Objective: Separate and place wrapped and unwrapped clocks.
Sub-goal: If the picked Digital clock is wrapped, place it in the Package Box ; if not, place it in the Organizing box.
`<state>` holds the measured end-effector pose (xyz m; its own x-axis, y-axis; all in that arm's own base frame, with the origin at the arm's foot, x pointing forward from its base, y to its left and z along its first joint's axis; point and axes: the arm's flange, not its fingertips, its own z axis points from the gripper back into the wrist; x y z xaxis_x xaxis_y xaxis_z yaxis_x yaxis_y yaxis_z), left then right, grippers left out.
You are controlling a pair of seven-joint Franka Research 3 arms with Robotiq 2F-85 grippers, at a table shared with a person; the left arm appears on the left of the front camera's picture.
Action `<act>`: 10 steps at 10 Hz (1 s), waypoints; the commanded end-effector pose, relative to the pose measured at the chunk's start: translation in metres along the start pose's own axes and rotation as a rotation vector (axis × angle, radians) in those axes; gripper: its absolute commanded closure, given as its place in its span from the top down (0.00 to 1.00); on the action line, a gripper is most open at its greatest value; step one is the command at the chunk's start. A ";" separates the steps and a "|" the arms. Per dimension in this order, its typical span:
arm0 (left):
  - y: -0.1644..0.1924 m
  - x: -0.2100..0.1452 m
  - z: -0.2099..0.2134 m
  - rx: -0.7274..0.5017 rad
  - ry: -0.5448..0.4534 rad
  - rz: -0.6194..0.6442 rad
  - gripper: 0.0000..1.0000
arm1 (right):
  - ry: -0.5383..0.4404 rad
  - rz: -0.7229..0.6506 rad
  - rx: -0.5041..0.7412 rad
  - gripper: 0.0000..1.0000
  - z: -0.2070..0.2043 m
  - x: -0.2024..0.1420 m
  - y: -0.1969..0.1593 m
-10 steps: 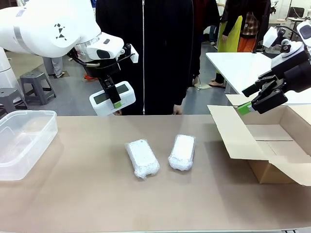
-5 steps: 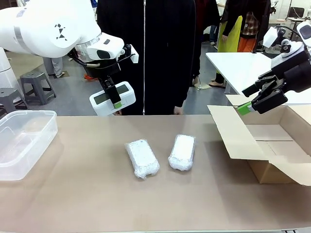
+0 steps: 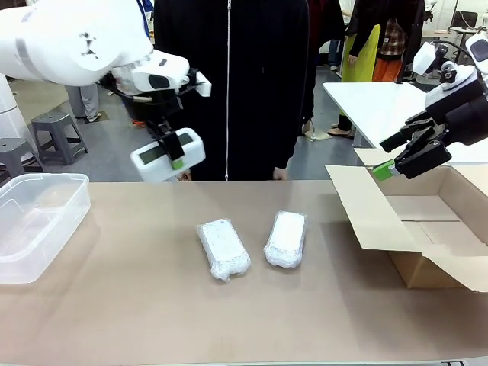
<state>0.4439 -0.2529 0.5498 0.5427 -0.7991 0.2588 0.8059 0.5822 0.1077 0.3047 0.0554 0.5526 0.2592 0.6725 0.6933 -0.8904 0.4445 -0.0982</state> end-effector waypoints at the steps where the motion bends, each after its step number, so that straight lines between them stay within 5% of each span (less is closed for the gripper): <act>1: 0.051 -0.055 0.030 -0.031 0.022 0.350 0.79 | -0.019 0.003 0.022 1.00 -0.001 -0.001 -0.001; 5: 0.114 -0.211 0.021 -0.109 -0.034 0.767 0.79 | -0.019 0.003 0.022 1.00 -0.001 -0.001 -0.001; 7: 0.154 -0.254 -0.020 -0.132 -0.025 0.941 0.79 | -0.019 0.003 0.022 1.00 -0.001 -0.001 -0.001; 10: 0.197 -0.278 -0.059 -0.073 -0.024 0.953 0.79 | -0.019 0.003 0.022 1.00 -0.001 -0.001 -0.001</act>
<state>0.4486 0.0742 0.4420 0.9804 0.0252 0.1956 0.0206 0.9733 -0.2287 0.3046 0.0552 0.5529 0.2590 0.6724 0.6934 -0.8902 0.4447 -0.0987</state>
